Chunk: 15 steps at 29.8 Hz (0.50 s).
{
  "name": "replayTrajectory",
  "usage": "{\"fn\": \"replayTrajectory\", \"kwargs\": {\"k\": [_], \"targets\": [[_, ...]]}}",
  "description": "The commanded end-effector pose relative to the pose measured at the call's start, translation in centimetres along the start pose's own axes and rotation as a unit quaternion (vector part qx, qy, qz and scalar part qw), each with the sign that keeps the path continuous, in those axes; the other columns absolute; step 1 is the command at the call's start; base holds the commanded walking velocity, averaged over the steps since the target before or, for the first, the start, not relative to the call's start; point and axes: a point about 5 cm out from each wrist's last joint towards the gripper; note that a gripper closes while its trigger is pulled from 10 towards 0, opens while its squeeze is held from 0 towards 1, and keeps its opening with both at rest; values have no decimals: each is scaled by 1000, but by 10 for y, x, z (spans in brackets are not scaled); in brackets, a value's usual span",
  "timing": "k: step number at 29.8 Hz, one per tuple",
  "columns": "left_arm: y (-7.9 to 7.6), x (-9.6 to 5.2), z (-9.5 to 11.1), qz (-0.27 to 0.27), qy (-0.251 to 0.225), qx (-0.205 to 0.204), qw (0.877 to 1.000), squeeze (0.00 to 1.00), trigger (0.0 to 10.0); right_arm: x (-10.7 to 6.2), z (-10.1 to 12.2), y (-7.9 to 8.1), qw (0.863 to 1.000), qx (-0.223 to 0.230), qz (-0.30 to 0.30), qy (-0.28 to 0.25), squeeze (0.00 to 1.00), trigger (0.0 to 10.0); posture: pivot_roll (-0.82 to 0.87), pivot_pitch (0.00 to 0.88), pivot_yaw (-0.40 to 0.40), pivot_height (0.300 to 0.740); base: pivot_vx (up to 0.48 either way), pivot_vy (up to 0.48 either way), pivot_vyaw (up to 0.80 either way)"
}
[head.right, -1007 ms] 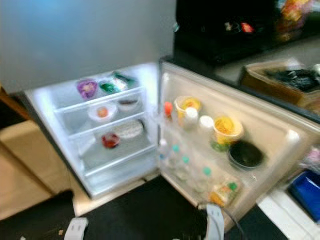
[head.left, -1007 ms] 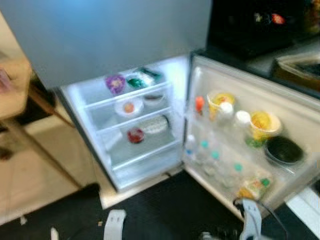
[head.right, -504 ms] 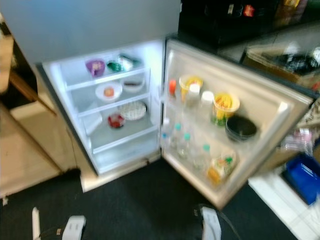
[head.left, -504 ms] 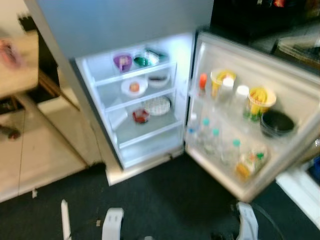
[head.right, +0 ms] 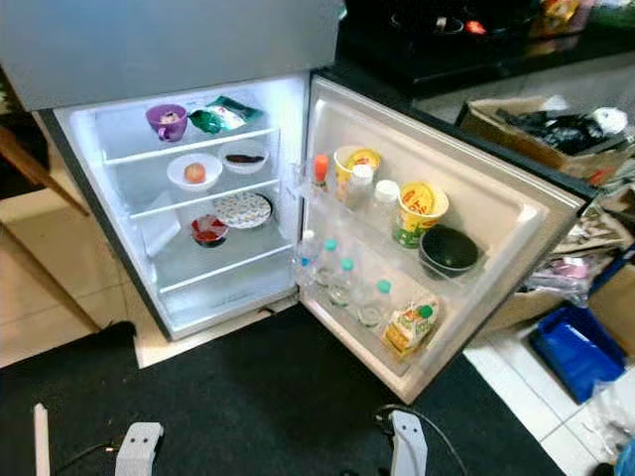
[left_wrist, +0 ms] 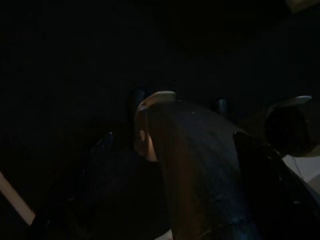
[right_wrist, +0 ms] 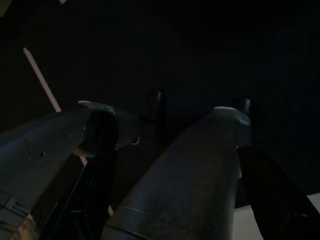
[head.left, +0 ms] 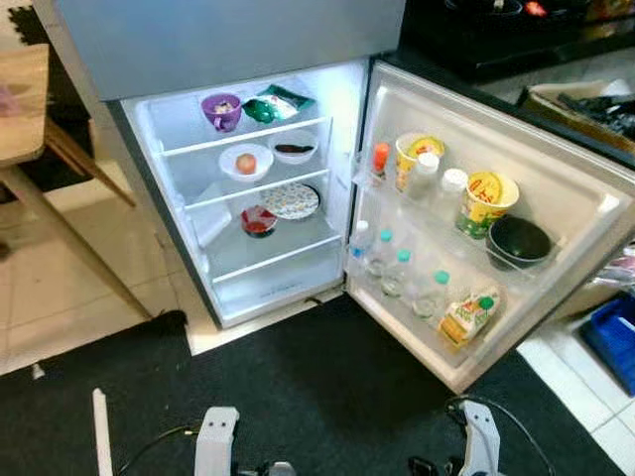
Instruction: Restocking fridge
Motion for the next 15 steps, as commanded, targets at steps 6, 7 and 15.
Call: {"fn": "replayTrajectory", "kwargs": {"k": [6, 7, 15], "targets": [[-9, -1, -17, -18, 33, -9, 999, 0, 10000, -2, -3, -4, 1000, -1, -9, 3, 0, 10000, -11, 62, -25, 740, 0, -472, 0], [-10, -1, -17, -18, 32, -9, 999, 0, 10000, -2, -3, -4, 1000, -1, -10, 3, 0, 10000, -11, 62, -25, 740, 0, -472, 0], [-10, -2, -19, -18, 38, -6, 999, 0, 10000, -3, 15, -4, 999, -14, 0, -48, 0, 10000, -11, 64, -25, 740, 0, -367, 0]]}}
Point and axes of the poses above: a point about 5 cm out from each wrist's last joint towards the gripper, its own x axis pointing out of the wrist towards the gripper, its own z axis along the axis of the wrist's last joint, y = z × x, and after that the axes turned 8 degrees about x, right-handed
